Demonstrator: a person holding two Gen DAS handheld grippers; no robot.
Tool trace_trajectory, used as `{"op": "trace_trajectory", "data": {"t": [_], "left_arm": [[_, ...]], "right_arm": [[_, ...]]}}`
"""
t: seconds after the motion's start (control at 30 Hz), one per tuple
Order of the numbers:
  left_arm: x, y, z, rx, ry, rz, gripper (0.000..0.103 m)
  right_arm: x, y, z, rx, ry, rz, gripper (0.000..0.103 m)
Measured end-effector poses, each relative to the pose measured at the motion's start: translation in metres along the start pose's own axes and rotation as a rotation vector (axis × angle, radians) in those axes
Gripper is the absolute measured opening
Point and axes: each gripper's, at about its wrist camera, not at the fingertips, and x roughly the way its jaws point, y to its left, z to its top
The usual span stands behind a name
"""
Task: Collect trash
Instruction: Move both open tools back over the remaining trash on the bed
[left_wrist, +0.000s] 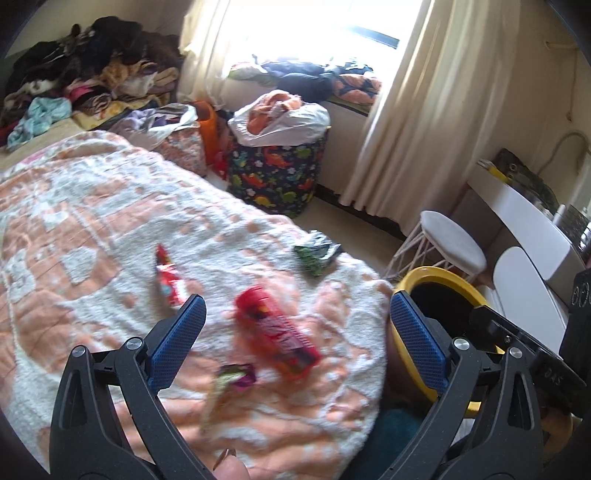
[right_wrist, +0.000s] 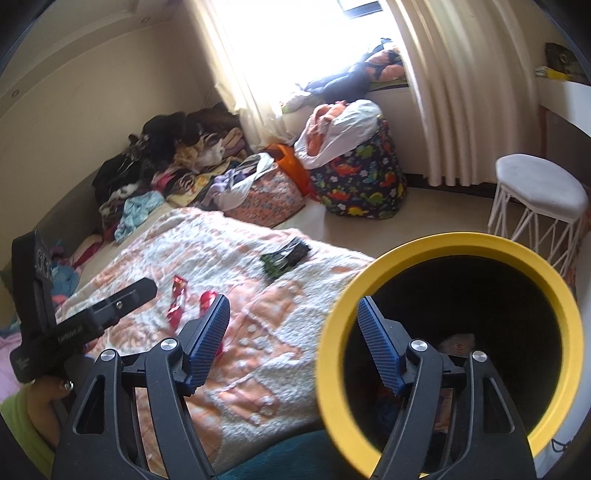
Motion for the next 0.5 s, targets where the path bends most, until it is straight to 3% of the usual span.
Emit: {"op": "trace_trajectory", "data": {"t": [0.3,0.5], "left_arm": [[-0.007,0.045,-0.019,-0.019,0.057,0.065,0.092],[-0.013,0.069,-0.03,-0.028,0.087,0.061,0.092]], "right_arm": [[0.023,0.033,-0.008,-0.071,0.07,0.052,0.069],[0.041,0.053,-0.016,-0.109,0.12,0.077,0.069]]}}
